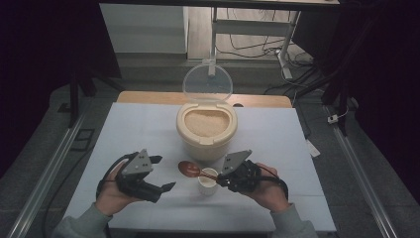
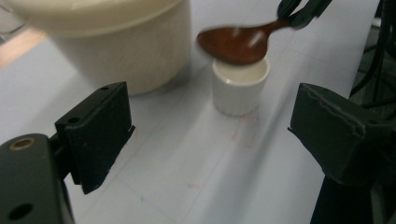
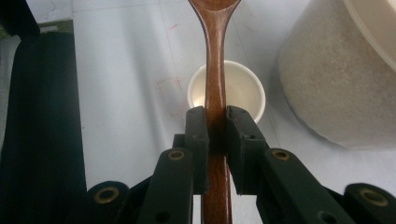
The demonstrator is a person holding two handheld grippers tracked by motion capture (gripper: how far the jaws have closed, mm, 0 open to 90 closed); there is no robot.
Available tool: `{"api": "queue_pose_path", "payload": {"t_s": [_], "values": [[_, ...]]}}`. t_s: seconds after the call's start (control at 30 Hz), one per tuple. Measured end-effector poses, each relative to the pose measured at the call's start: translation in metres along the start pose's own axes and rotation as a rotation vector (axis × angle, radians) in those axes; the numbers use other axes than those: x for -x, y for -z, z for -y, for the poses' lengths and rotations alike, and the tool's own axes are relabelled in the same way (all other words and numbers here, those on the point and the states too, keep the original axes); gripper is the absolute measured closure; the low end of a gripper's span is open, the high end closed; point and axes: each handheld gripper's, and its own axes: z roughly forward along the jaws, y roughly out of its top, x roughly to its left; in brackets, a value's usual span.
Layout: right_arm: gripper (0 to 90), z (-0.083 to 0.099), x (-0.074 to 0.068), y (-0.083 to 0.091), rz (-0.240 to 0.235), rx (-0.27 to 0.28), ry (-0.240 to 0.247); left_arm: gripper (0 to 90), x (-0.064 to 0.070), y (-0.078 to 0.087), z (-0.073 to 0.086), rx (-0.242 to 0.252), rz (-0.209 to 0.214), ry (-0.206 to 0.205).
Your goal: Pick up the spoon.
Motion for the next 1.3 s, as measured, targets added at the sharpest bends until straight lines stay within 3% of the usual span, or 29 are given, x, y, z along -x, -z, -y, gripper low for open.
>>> {"api": "queue_pose_path", "payload": {"t_s": [0.2,0.33,0.6,0.73,0.87,1.17,1.3], "values": [[79.1,-0.003,-0.002,-0.003,-0.007,-0.003,0.010,14.2,0.011,-0.019,-0.029,-0.050,0.036,-0.086],[79.1,-0.004,-0.003,-0.004,-0.007,-0.004,0.015,15.8,0.012,-0.029,-0.039,-0.084,0.070,-0.117],[79.1,-0.005,-0.003,-0.005,-0.009,-0.009,0.014,18.0,0.013,-0.037,-0.053,-0.134,0.092,-0.184],[79.1,-0.006,-0.004,-0.007,-0.012,-0.016,0.021,20.3,0.013,-0.043,-0.058,-0.165,0.105,-0.213],[79.1,-0.008,-0.005,-0.008,-0.014,-0.019,0.035,25.3,0.010,-0.053,-0.061,-0.209,0.151,-0.235],[79.1,-0.011,-0.009,-0.010,-0.011,-0.014,0.060,40.4,0.004,-0.073,-0.065,-0.297,0.216,-0.274],[79.1,-0.012,-0.011,-0.011,-0.004,-0.019,0.085,48.6,0.003,-0.078,-0.065,-0.313,0.249,-0.283]]}}
